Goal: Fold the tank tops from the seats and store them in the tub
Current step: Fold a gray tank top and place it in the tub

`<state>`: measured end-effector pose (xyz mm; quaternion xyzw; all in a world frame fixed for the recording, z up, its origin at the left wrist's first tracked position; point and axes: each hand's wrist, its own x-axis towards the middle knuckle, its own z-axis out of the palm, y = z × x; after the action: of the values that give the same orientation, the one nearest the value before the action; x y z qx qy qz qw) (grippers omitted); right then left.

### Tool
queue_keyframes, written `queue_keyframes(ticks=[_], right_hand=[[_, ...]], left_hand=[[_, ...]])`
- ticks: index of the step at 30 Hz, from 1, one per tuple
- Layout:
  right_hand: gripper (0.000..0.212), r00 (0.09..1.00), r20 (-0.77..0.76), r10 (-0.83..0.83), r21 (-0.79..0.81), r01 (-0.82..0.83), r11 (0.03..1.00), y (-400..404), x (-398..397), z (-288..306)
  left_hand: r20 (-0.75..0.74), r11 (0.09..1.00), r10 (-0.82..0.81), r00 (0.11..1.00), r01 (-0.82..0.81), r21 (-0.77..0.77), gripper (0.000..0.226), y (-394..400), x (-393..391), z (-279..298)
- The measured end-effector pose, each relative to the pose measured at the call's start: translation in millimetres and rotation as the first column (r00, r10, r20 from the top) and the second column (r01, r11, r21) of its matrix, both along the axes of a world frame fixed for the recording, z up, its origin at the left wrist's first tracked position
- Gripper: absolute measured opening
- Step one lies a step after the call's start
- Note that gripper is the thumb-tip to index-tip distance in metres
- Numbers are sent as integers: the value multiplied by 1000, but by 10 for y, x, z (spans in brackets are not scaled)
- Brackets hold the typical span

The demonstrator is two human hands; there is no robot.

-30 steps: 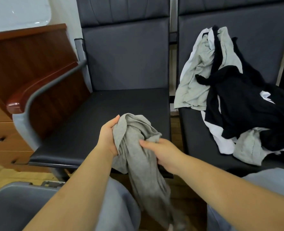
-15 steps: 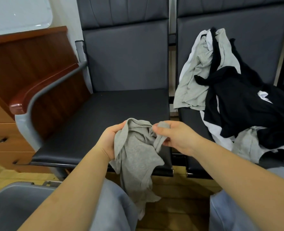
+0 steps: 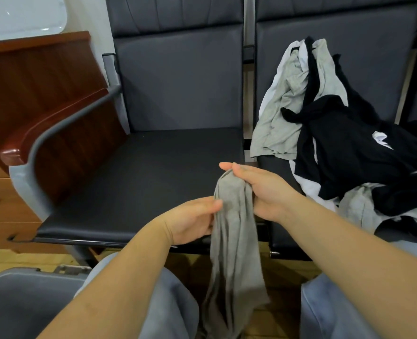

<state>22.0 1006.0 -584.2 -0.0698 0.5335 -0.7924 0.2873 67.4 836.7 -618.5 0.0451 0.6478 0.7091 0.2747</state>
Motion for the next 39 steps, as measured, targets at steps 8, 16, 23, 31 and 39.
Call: queue_keyframes(ticks=[8,16,23,31,39], right_hand=[[23,992,-10,-123,-28,123,992,119,-99,132],[19,911,120,-395,-115,408,906,412,-257,234],[6,854,-17,-519,17,520,854,523,-328,169],[60,888,-432,154,476,80,876,111,58,-89],[29,764,-465,448,712,22,701,6,-31,-80]], left_hand=[[-49,948,242,969,-247,-202,44,-5,-24,59],[-175,723,109,978,-199,-662,25,-180,66,41],[-261,696,229,938,-345,-629,43,-283,165,149],[-337,832,265,903,-391,-394,23,-26,173,185],[-352,850,356,866,-457,-263,26,-3,85,198]])
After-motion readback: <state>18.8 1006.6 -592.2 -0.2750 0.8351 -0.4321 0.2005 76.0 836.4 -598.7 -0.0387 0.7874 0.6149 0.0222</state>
